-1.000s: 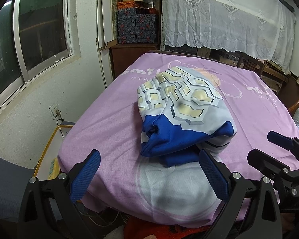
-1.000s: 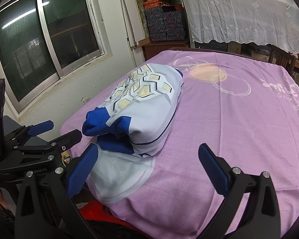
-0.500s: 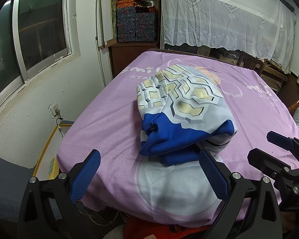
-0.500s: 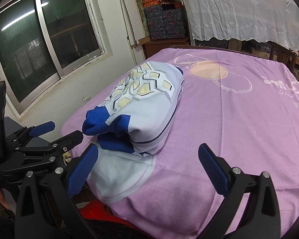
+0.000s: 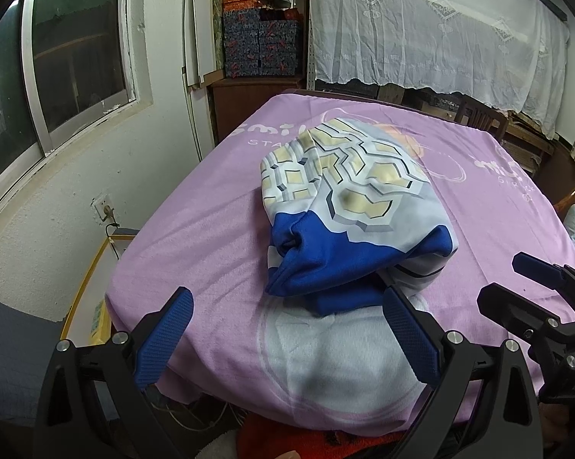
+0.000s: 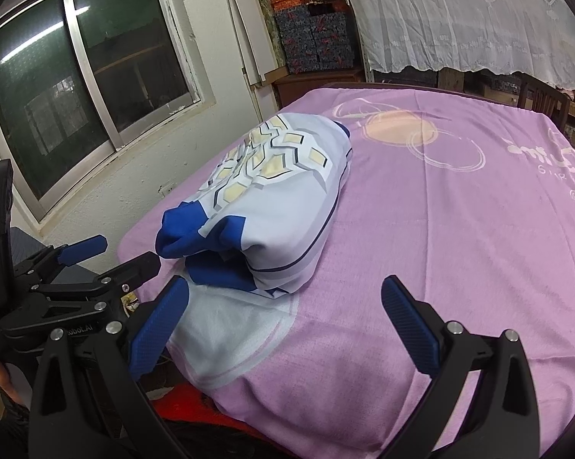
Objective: Fold large clothes
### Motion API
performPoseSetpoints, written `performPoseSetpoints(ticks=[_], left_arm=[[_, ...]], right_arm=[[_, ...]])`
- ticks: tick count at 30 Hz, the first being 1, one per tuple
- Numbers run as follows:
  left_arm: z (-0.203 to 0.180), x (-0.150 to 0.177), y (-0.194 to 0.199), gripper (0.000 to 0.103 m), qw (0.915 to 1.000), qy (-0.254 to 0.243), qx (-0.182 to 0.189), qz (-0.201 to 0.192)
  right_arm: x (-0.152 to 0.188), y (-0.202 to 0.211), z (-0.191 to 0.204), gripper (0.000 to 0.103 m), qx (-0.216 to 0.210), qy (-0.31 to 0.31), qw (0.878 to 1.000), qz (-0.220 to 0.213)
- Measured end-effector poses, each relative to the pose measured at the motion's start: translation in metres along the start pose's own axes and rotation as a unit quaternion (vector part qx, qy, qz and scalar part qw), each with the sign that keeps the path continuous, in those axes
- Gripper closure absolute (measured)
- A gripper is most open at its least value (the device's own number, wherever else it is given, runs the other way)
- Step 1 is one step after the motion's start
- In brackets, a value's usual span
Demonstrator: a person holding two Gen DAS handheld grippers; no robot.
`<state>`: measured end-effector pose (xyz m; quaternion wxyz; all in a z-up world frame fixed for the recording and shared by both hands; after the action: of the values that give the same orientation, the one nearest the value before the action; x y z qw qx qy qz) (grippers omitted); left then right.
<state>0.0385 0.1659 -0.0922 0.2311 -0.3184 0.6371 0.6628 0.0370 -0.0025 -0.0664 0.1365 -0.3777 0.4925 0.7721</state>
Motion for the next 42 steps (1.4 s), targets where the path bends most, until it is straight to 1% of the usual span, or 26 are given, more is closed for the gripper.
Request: performPoseSetpoints(ticks=[21,23,25,27,30,33,37,42], left_arm=[[0.000,0.001,-0.003,0.004,1.0000,0.004,-0.001,0.003],[0.001,0.001,-0.005,0.004,0.9999,0.008,0.011,0.004],[0.000,0.002,-0.005,0.004,0.9994,0.007,0.033,0.003],[-0.001,0.002,-0.001,0.004,0.9996,0.003,0.025,-0.015],[0.000,0.000,0.005,0.004,0.9990,-0.010,-0.009,-0.042],[0.005,-0.002,0.004,0.004,0.9995,0.004,0.009,-0.031],[0.007,-0.004,0.002,0.004,0.9997,0.012,-0.004,-0.020],[0.009,-0.003,0.003,0.004,0.9997,0.016,-0.003,-0.017]], right_arm=[[0.002,-0.001,-0.003,0.005,-0.004,-0.008,1.000,0.006],[0.002,-0.001,-0.003,0.005,-0.004,-0.008,1.000,0.006],[0.002,-0.001,-0.003,0.005,-0.004,-0.008,1.000,0.006],[0.002,-0.001,-0.003,0.005,-0.004,-0.008,1.000,0.006],[0.002,-0.001,-0.003,0.005,-0.004,-0.008,1.000,0.007],[0.002,-0.001,-0.003,0.005,-0.004,-0.009,1.000,0.006],[0.002,-0.001,-0.003,0.005,-0.004,-0.009,1.000,0.005],[0.003,-0.001,-0.002,0.005,-0.004,-0.009,1.000,0.005]])
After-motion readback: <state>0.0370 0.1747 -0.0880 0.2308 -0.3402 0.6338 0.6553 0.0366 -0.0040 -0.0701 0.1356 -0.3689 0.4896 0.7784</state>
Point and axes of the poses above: each gripper's, at about its wrist camera, not at the fingertips, and y roughly against the way its jaws point, z to its left, x to its underside, the point moved 5 cm from there along -y, roughly the way its jaws point, and after that the axes turned 2 degrees about z, right-handed, at the moved point
